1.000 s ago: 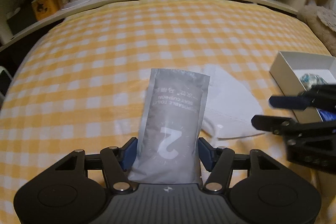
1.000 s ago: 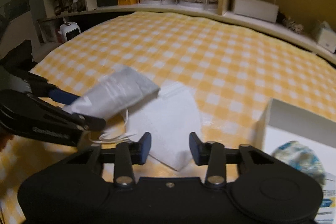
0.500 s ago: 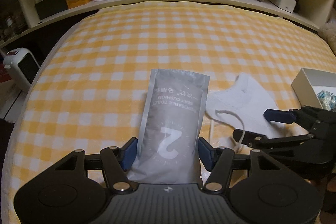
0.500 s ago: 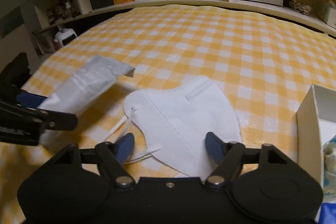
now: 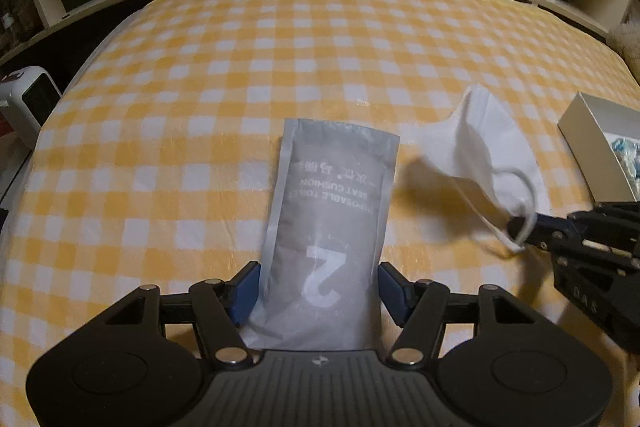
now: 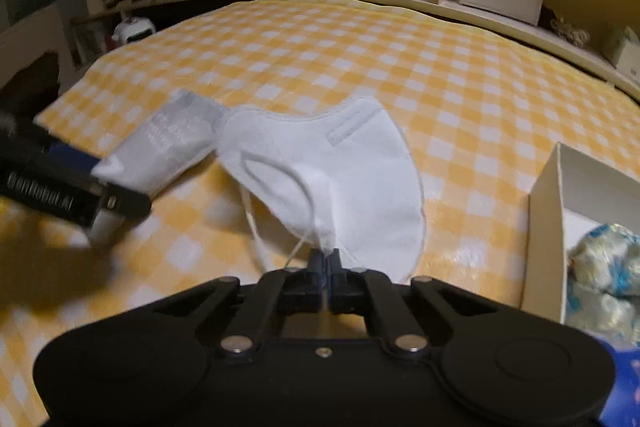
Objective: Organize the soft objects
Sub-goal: 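Grasp the grey cushion packet with the left tool while the right tool grasps the mask strap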
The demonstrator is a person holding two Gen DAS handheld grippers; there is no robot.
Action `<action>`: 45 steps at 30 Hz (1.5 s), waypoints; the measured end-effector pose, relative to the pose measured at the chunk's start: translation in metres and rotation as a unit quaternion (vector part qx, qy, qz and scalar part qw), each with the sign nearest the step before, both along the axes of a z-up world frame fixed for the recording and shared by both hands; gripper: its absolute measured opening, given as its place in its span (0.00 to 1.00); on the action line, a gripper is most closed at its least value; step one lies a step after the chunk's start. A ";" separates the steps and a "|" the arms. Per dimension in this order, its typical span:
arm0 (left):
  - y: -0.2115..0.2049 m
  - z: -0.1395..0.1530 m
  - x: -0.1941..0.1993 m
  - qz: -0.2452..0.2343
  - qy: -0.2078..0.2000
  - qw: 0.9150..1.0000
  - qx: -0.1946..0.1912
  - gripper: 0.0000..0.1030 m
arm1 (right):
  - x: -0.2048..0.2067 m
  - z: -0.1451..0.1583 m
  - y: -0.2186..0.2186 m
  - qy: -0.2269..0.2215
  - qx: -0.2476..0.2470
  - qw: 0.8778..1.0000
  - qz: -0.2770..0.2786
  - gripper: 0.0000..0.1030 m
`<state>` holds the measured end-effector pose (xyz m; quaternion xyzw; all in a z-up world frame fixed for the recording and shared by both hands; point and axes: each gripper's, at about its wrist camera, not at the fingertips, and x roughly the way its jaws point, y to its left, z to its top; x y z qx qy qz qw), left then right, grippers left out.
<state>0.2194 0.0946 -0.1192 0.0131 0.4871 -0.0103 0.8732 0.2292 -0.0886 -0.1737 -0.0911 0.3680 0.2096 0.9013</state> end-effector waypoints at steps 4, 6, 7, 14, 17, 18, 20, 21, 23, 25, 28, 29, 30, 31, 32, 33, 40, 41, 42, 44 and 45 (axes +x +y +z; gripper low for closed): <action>-0.001 0.002 -0.003 -0.006 -0.011 1.000 -0.004 0.69 | -0.023 0.004 -0.002 0.013 -0.013 1.000 0.019 0.02; -0.004 0.002 -0.004 -0.012 -0.024 1.000 0.000 0.72 | -0.038 0.007 -0.005 0.022 -0.016 0.999 0.027 0.02; -0.006 0.002 -0.002 -0.016 -0.030 0.999 0.004 0.72 | -0.044 0.009 -0.008 0.029 -0.016 0.999 0.030 0.02; -0.018 -0.006 0.013 -0.031 -0.052 0.998 0.019 0.72 | -0.093 0.022 -0.028 0.070 -0.006 0.997 0.032 0.01; -0.019 -0.013 0.022 -0.031 -0.048 0.998 0.019 0.72 | -0.116 0.029 -0.026 0.069 0.001 0.996 0.050 0.02; -0.019 -0.015 0.023 -0.032 -0.048 0.998 0.021 0.72 | -0.122 0.031 -0.025 0.063 0.002 0.997 0.052 0.04; -0.020 -0.015 0.024 -0.036 -0.053 0.998 0.028 0.71 | -0.128 0.032 -0.022 0.051 -0.001 0.997 0.054 0.23; -0.021 -0.016 0.025 -0.039 -0.054 0.997 0.028 0.71 | -0.128 0.032 -0.019 0.042 -0.006 0.998 0.054 0.44; -0.024 -0.017 0.029 -0.045 -0.054 0.997 0.028 0.68 | -0.125 0.029 -0.016 0.026 -0.012 0.998 0.056 0.62; -0.028 -0.017 0.028 -0.051 -0.056 0.997 0.030 0.64 | -0.120 0.027 -0.015 0.020 -0.007 0.998 0.054 0.74; -0.034 -0.017 0.030 -0.050 -0.054 0.997 0.028 0.59 | -0.110 0.022 -0.013 0.024 0.000 0.998 0.062 0.87; -0.035 -0.017 0.031 -0.049 -0.052 0.997 0.028 0.58 | -0.107 0.019 -0.010 0.029 -0.004 0.997 0.066 0.87; -0.036 -0.016 0.031 -0.050 -0.051 0.997 0.027 0.57 | -0.103 0.015 -0.009 0.035 -0.008 0.997 0.068 0.87; -0.036 -0.015 0.031 -0.051 -0.050 0.997 0.026 0.57 | -0.100 0.012 -0.008 0.041 -0.012 0.997 0.069 0.88; -0.038 -0.015 0.031 -0.051 -0.049 0.997 0.023 0.57 | -0.098 0.008 -0.007 0.047 -0.013 0.996 0.069 0.88; -0.038 -0.013 0.030 -0.050 -0.048 0.997 0.019 0.57 | -0.096 0.006 -0.009 0.049 -0.006 0.996 0.068 0.90; -0.028 -0.007 0.017 -0.035 -0.048 0.998 -0.002 0.56 | -0.087 0.010 -0.022 0.057 0.008 0.997 0.046 0.35; -0.028 -0.006 0.016 -0.034 -0.047 0.998 0.000 0.56 | -0.086 0.010 -0.026 0.055 0.008 0.998 0.039 0.30; -0.026 -0.004 0.014 -0.034 -0.047 0.998 0.001 0.56 | -0.086 0.010 -0.028 0.053 0.007 0.998 0.034 0.21; -0.026 -0.002 0.010 -0.034 -0.049 0.998 -0.001 0.56 | -0.085 0.010 -0.031 0.051 0.007 0.998 0.026 0.12; -0.025 -0.001 0.008 -0.035 -0.051 0.998 -0.004 0.56 | -0.085 0.011 -0.031 0.050 0.007 0.998 0.025 0.08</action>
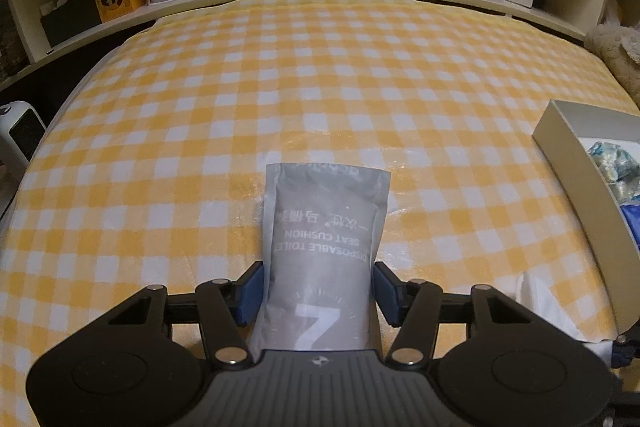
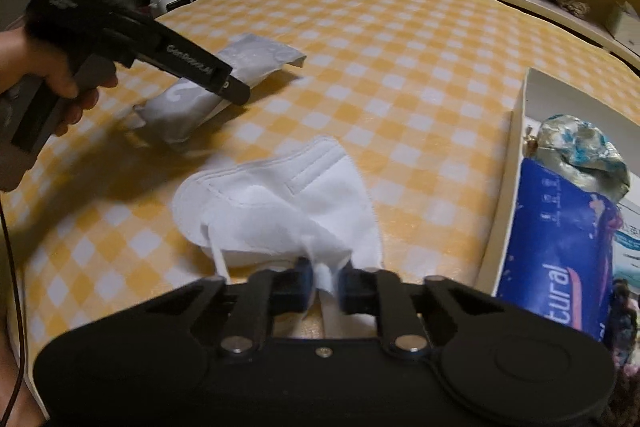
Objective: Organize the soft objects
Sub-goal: 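Grasp the grey cushion packet with the left tool while the right tool grasps the mask strap, then carry the grey packet and white mask over the box with both tools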
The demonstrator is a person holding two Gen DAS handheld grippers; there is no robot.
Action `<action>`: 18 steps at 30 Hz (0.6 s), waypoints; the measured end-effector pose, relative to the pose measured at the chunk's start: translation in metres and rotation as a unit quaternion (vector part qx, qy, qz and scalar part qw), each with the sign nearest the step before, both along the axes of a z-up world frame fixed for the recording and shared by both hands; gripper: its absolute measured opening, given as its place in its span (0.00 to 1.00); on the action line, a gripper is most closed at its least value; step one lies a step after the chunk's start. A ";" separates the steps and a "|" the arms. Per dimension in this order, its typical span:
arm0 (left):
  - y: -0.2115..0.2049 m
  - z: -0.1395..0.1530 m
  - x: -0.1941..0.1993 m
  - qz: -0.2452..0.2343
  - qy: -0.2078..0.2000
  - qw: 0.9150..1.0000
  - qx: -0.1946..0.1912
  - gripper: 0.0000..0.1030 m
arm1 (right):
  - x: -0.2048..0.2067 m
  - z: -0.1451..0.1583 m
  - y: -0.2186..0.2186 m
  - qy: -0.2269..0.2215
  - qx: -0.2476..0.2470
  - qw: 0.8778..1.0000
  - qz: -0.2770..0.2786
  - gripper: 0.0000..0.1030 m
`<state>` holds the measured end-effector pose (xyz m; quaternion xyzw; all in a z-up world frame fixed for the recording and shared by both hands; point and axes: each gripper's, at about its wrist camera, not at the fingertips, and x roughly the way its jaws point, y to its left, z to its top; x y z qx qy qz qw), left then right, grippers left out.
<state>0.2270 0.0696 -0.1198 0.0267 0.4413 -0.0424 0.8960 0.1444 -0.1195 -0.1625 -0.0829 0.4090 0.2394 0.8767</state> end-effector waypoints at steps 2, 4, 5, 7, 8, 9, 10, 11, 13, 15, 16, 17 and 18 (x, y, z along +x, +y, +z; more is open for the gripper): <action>-0.001 0.005 -0.005 -0.001 -0.006 1.000 -0.005 0.56 | -0.002 0.002 0.001 0.000 0.000 1.000 0.003 0.04; -0.002 0.011 -0.010 -0.002 -0.014 1.000 -0.012 0.55 | -0.004 0.004 0.002 -0.005 -0.003 1.000 0.003 0.03; -0.002 0.015 -0.013 -0.001 -0.019 1.000 -0.017 0.55 | -0.005 0.006 0.001 -0.007 -0.004 1.000 0.002 0.03; -0.003 0.023 -0.016 0.001 -0.029 0.999 -0.025 0.55 | -0.005 0.010 0.000 -0.015 -0.003 1.000 -0.004 0.03; -0.003 0.028 -0.019 0.002 -0.034 0.999 -0.031 0.55 | -0.006 0.014 -0.001 -0.022 0.001 1.000 -0.008 0.03; -0.004 0.031 -0.021 0.003 -0.038 0.999 -0.035 0.55 | -0.008 0.019 -0.002 -0.029 0.006 0.999 -0.011 0.03; -0.004 0.035 -0.023 0.003 -0.043 0.998 -0.039 0.55 | -0.008 0.024 -0.004 -0.037 0.011 0.999 -0.015 0.03; -0.005 0.039 -0.026 0.004 -0.048 0.998 -0.043 0.55 | -0.009 0.029 -0.006 -0.045 0.015 0.999 -0.019 0.03; -0.008 0.046 -0.029 0.003 -0.055 0.997 -0.050 0.55 | -0.011 0.040 -0.010 -0.062 0.024 0.997 -0.027 0.03; -0.010 0.054 -0.034 0.003 -0.064 0.996 -0.057 0.55 | -0.012 0.050 -0.015 -0.078 0.031 0.996 -0.035 0.03; -0.011 0.058 -0.036 0.003 -0.068 0.996 -0.061 0.55 | -0.013 0.055 -0.018 -0.086 0.035 0.995 -0.039 0.03; -0.013 0.062 -0.040 0.003 -0.072 0.995 -0.064 0.55 | -0.014 0.060 -0.021 -0.093 0.037 0.994 -0.043 0.03; -0.014 0.067 -0.041 0.005 -0.076 0.995 -0.068 0.55 | -0.015 0.065 -0.024 -0.100 0.038 0.993 -0.047 0.03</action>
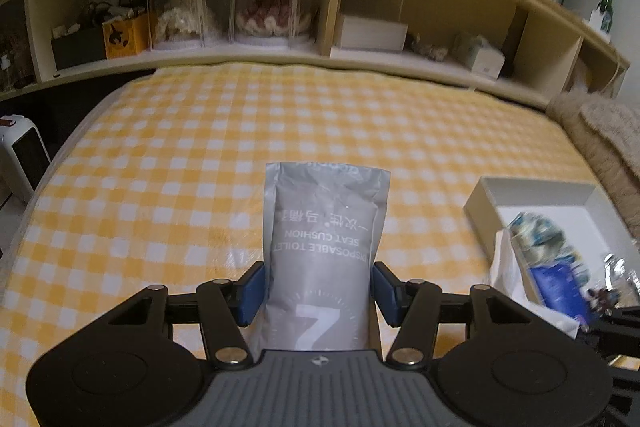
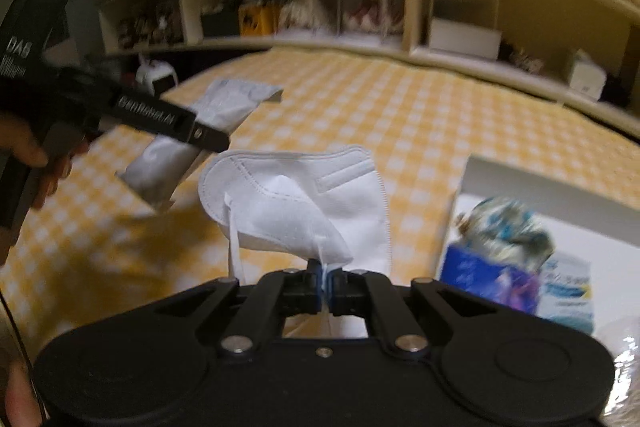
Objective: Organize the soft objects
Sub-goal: 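Carry the grey packet and white mask over the box with both tools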
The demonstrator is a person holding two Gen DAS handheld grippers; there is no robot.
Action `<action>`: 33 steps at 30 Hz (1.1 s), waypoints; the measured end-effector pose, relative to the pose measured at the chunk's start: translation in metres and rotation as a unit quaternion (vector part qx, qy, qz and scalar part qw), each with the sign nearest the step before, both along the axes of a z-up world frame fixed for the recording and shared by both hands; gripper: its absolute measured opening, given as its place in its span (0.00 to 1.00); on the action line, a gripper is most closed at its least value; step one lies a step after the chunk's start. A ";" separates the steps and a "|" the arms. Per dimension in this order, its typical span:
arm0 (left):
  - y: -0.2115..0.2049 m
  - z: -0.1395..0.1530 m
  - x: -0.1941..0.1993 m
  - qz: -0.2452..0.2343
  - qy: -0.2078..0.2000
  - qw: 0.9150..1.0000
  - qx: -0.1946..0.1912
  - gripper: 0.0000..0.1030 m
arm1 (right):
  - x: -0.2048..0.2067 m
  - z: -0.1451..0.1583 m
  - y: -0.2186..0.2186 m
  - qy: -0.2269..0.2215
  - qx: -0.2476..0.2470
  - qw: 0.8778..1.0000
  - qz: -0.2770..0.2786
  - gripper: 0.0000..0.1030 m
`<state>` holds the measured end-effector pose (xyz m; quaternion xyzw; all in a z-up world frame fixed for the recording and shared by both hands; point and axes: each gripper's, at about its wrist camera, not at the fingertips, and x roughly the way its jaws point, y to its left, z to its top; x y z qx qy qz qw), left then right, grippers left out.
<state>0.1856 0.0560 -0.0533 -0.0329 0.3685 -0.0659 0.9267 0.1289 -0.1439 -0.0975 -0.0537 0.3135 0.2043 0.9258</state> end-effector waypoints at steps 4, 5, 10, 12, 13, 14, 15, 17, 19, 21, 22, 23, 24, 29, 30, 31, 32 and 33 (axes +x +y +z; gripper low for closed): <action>-0.005 0.015 -0.009 -0.001 -0.017 1.000 -0.012 0.55 | -0.002 0.018 -0.015 -0.028 0.003 0.999 -0.017 0.03; -0.007 0.019 -0.012 -0.002 -0.022 1.000 -0.015 0.55 | -0.003 0.023 -0.020 -0.035 0.005 0.999 -0.021 0.03; -0.016 0.035 -0.020 -0.012 -0.045 0.998 -0.033 0.55 | -0.009 0.044 -0.045 -0.070 0.001 0.997 -0.043 0.03; -0.021 0.041 -0.022 -0.016 -0.054 0.998 -0.035 0.55 | -0.010 0.051 -0.056 -0.078 0.002 0.996 -0.051 0.03; -0.024 0.043 -0.022 -0.019 -0.057 0.998 -0.036 0.55 | -0.009 0.054 -0.061 -0.081 0.003 0.995 -0.056 0.03; -0.027 0.045 -0.023 -0.022 -0.060 0.997 -0.038 0.55 | -0.009 0.057 -0.069 -0.085 0.005 0.994 -0.063 0.03; -0.029 0.047 -0.024 -0.026 -0.062 0.997 -0.039 0.55 | -0.008 0.058 -0.074 -0.087 0.006 0.994 -0.069 0.03; -0.034 0.050 -0.025 -0.033 -0.067 0.996 -0.041 0.55 | -0.007 0.061 -0.085 -0.092 0.007 0.992 -0.081 0.03; -0.040 0.054 -0.027 -0.039 -0.073 0.996 -0.040 0.55 | -0.007 0.065 -0.096 -0.100 0.008 0.991 -0.090 0.03; -0.047 0.056 -0.028 -0.045 -0.079 0.995 -0.035 0.55 | -0.006 0.069 -0.109 -0.110 0.013 0.988 -0.106 0.03; -0.050 0.057 -0.029 -0.048 -0.081 0.995 -0.034 0.55 | -0.006 0.071 -0.116 -0.114 0.014 0.987 -0.115 0.03; -0.054 0.059 -0.030 -0.052 -0.082 0.995 -0.034 0.55 | -0.005 0.072 -0.121 -0.117 0.012 0.985 -0.123 0.03; -0.057 0.060 -0.030 -0.054 -0.084 0.994 -0.033 0.55 | -0.004 0.073 -0.127 -0.121 0.009 0.984 -0.130 0.03; -0.077 0.063 -0.028 -0.071 -0.087 0.993 -0.030 0.55 | 0.000 0.075 -0.157 -0.129 0.015 0.978 -0.163 0.03; -0.083 0.063 -0.026 -0.075 -0.086 0.993 -0.029 0.55 | 0.000 0.074 -0.164 -0.132 0.016 0.976 -0.172 0.03; -0.089 0.062 -0.024 -0.080 -0.085 0.993 -0.027 0.55 | 0.000 0.074 -0.171 -0.133 0.016 0.974 -0.183 0.03; -0.096 0.062 -0.021 -0.085 -0.084 0.993 -0.026 0.55 | 0.001 0.073 -0.177 -0.134 0.017 0.972 -0.190 0.03; -0.102 0.062 -0.020 -0.089 -0.083 0.992 -0.026 0.55 | 0.001 0.072 -0.183 -0.134 0.019 0.971 -0.198 0.03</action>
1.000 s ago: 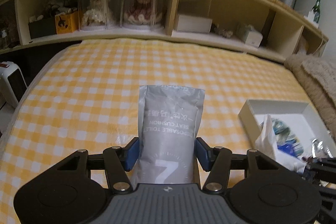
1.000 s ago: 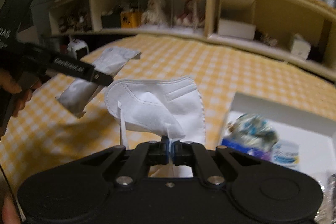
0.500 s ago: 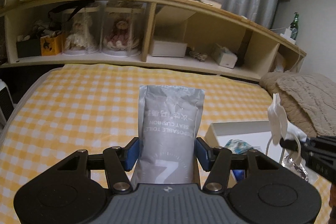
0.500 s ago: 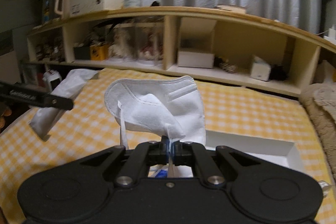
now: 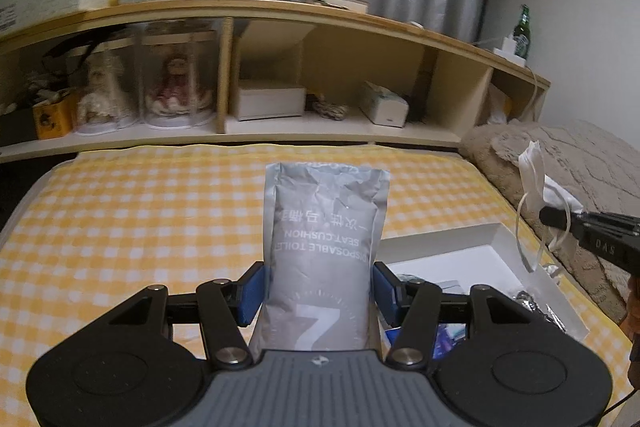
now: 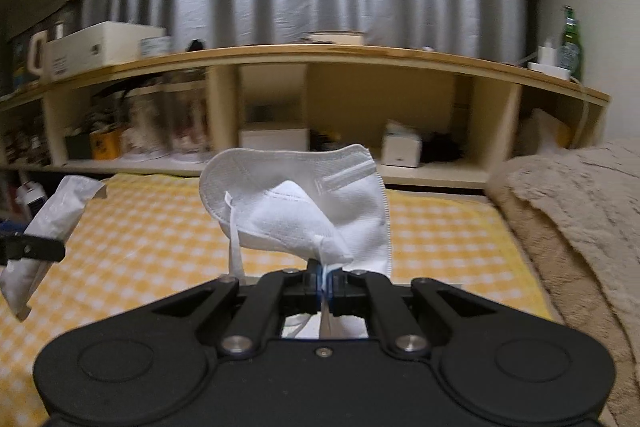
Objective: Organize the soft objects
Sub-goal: 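Carry the grey packet and white mask over the box with both tools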
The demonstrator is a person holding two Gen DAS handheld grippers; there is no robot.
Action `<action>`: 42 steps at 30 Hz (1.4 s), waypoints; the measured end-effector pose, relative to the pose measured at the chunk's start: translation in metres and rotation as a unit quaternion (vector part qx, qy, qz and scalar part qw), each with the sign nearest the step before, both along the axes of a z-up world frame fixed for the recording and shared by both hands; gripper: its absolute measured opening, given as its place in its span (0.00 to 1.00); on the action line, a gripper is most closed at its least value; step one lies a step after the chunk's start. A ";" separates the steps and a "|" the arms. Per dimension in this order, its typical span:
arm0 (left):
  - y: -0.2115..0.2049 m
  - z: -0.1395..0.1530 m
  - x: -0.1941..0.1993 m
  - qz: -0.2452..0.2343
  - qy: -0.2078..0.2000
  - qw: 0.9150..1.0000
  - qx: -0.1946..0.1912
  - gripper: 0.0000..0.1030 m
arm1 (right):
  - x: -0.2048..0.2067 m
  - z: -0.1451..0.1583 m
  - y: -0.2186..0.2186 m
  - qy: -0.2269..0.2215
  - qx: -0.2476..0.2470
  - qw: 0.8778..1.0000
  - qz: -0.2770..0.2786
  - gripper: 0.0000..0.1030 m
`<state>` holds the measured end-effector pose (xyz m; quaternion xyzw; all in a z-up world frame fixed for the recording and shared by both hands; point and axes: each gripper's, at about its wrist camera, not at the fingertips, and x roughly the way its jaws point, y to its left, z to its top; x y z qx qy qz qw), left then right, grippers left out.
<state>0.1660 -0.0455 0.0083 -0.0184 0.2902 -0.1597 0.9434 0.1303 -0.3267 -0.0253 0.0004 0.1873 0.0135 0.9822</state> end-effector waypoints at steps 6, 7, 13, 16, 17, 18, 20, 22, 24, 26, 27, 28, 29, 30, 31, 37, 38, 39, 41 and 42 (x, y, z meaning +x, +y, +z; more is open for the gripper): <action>-0.044 0.000 0.013 -0.041 -0.001 0.999 -0.002 0.55 | 0.008 -0.013 -0.034 0.013 0.032 0.999 -0.040 0.03; -0.051 0.000 0.015 -0.046 -0.001 0.999 -0.001 0.55 | 0.010 -0.016 -0.039 0.017 0.033 0.998 -0.047 0.03; -0.094 -0.005 0.034 -0.081 0.012 0.997 -0.004 0.55 | 0.034 -0.039 -0.055 0.055 0.030 0.996 -0.063 0.03; -0.116 -0.012 0.045 -0.097 0.023 0.995 -0.002 0.55 | 0.046 -0.051 -0.060 0.069 0.035 0.995 -0.064 0.03; -0.122 -0.014 0.048 -0.102 0.026 0.994 -0.002 0.55 | 0.050 -0.055 -0.062 0.074 0.037 0.995 -0.063 0.03; -0.130 -0.017 0.052 -0.107 0.030 0.994 -0.001 0.55 | 0.056 -0.059 -0.064 0.080 0.038 0.994 -0.063 0.04; -0.143 -0.023 0.060 -0.117 0.037 0.992 0.002 0.55 | 0.066 -0.069 -0.065 0.094 0.036 0.993 -0.060 0.04; -0.155 -0.027 0.067 -0.125 0.041 0.991 0.006 0.55 | 0.077 -0.077 -0.067 0.108 0.036 0.992 -0.053 0.06; -0.165 -0.031 0.075 -0.134 0.044 0.990 0.010 0.55 | 0.087 -0.089 -0.066 0.128 0.030 0.991 -0.039 0.19; -0.175 -0.035 0.083 -0.141 0.049 0.989 0.012 0.55 | 0.093 -0.099 -0.064 0.148 0.020 0.988 -0.034 0.43; -0.179 -0.037 0.088 -0.144 0.052 0.988 0.012 0.55 | 0.094 -0.103 -0.062 0.157 0.015 0.987 -0.031 0.53; -0.182 -0.039 0.092 -0.145 0.056 0.988 0.011 0.55 | 0.095 -0.105 -0.061 0.164 0.009 0.986 -0.025 0.60; -0.187 -0.041 0.097 -0.148 0.060 0.987 0.010 0.55 | 0.094 -0.106 -0.060 0.166 0.004 0.986 -0.020 0.63; -0.190 -0.043 0.101 -0.151 0.063 0.986 0.010 0.55 | 0.092 -0.105 -0.060 0.164 0.001 0.986 -0.016 0.70; -0.194 -0.046 0.105 -0.157 0.066 0.985 0.012 0.55 | 0.089 -0.102 -0.061 0.162 0.001 0.987 -0.015 0.77; -0.223 -0.060 0.123 -0.218 0.050 0.973 0.063 0.56 | 0.066 -0.080 -0.100 0.128 0.067 0.986 -0.085 0.82; -0.228 -0.063 0.125 -0.229 0.046 0.970 0.072 0.56 | 0.062 -0.078 -0.109 0.124 0.082 0.983 -0.110 0.82; -0.236 -0.066 0.128 -0.245 0.042 0.965 0.087 0.56 | 0.059 -0.076 -0.115 0.122 0.092 0.980 -0.127 0.82; -0.250 -0.072 0.129 -0.280 0.026 0.952 0.124 0.56 | 0.055 -0.073 -0.125 0.115 0.108 0.975 -0.155 0.82; -0.258 -0.075 0.129 -0.302 0.018 0.942 0.145 0.56 | 0.052 -0.072 -0.130 0.109 0.117 0.973 -0.166 0.82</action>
